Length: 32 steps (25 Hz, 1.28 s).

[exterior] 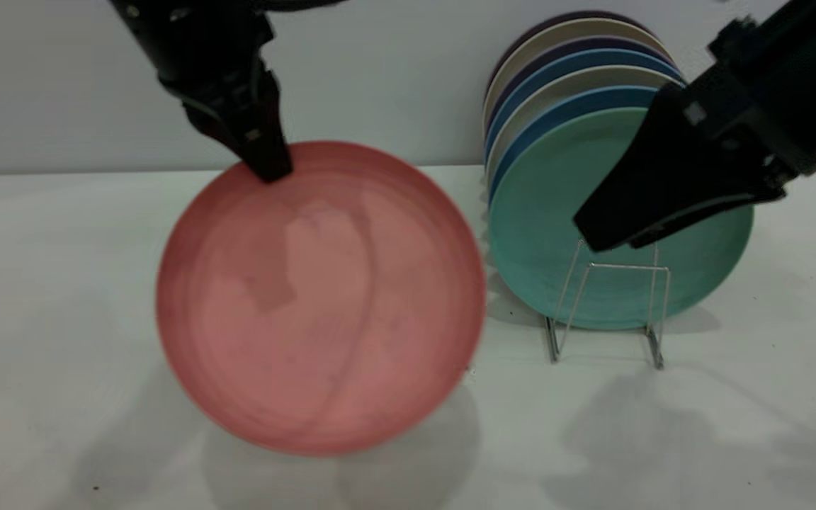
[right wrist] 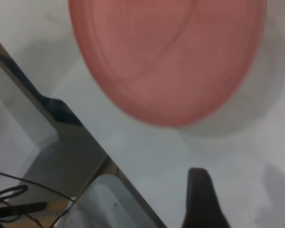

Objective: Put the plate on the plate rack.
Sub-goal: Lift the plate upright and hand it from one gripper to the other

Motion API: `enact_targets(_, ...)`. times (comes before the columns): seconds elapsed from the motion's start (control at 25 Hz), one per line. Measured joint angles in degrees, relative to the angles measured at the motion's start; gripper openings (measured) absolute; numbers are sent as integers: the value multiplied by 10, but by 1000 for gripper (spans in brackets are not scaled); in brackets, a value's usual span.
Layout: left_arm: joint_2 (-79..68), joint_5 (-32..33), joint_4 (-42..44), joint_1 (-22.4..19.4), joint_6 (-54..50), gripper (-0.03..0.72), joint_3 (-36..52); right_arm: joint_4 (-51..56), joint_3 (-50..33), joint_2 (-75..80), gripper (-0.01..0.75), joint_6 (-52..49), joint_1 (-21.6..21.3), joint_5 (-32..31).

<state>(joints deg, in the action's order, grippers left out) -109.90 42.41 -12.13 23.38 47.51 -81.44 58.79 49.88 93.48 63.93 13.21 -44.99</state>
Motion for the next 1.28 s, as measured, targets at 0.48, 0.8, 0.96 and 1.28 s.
enact_targets(0.48,16,31,-51,55,30,22,2,67,1,79,515,59,3,14)
enact_targets(0.8,16,36,-84,56,46,22,4,138,3,110,511,122,15,14)
enact_targets(0.96,16,39,-103,56,54,22,4,158,5,129,454,146,49,17)
enact_targets(1.28,17,56,-102,55,72,34,4,157,5,138,129,154,73,36)
